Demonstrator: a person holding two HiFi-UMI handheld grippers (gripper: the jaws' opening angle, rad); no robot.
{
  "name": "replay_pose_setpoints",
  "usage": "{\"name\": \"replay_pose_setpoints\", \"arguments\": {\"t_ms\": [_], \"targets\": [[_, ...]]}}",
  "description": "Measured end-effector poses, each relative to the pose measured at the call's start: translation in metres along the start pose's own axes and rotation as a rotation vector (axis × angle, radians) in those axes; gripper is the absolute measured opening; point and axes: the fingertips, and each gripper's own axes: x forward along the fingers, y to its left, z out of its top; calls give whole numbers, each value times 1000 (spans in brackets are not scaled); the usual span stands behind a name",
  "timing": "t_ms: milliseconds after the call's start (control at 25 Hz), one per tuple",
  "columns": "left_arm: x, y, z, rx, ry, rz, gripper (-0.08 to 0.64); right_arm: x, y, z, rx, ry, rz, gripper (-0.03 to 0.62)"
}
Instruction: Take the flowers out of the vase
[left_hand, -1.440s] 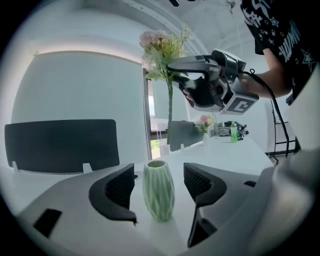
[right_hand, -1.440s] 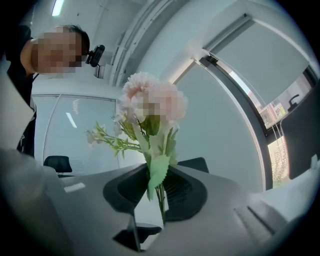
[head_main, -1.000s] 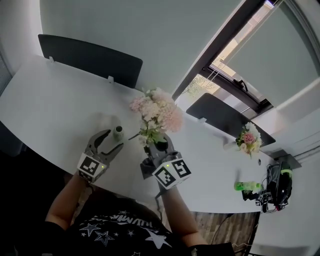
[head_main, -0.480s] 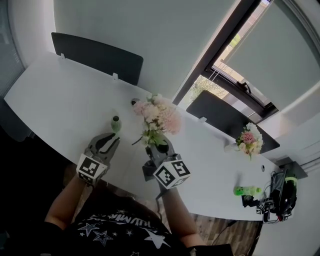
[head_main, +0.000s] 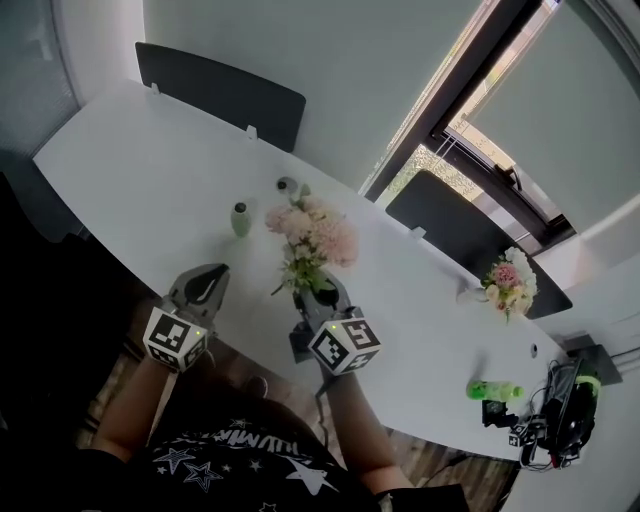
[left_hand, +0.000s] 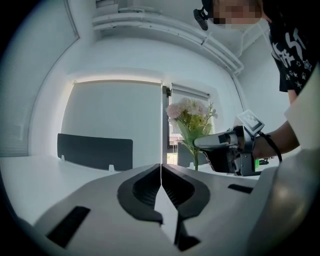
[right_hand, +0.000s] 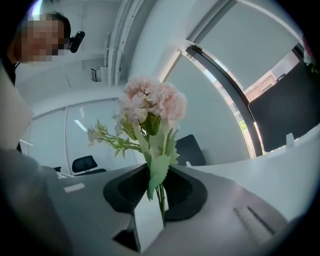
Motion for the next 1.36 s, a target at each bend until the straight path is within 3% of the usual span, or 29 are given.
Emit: {"name": "replay_pose_setpoints", "arguments": {"t_ms": [480, 800, 1360], "targets": [[-38, -6, 17, -17, -44, 21, 11, -17, 29, -23, -1, 42, 16, 80], [-103, -9, 20, -21, -28, 64, 11, -43, 78, -31, -23, 31, 10, 78], [-212, -68, 11, -29, -50, 33, 11, -146, 143, -59, -23, 13, -65, 78]]}}
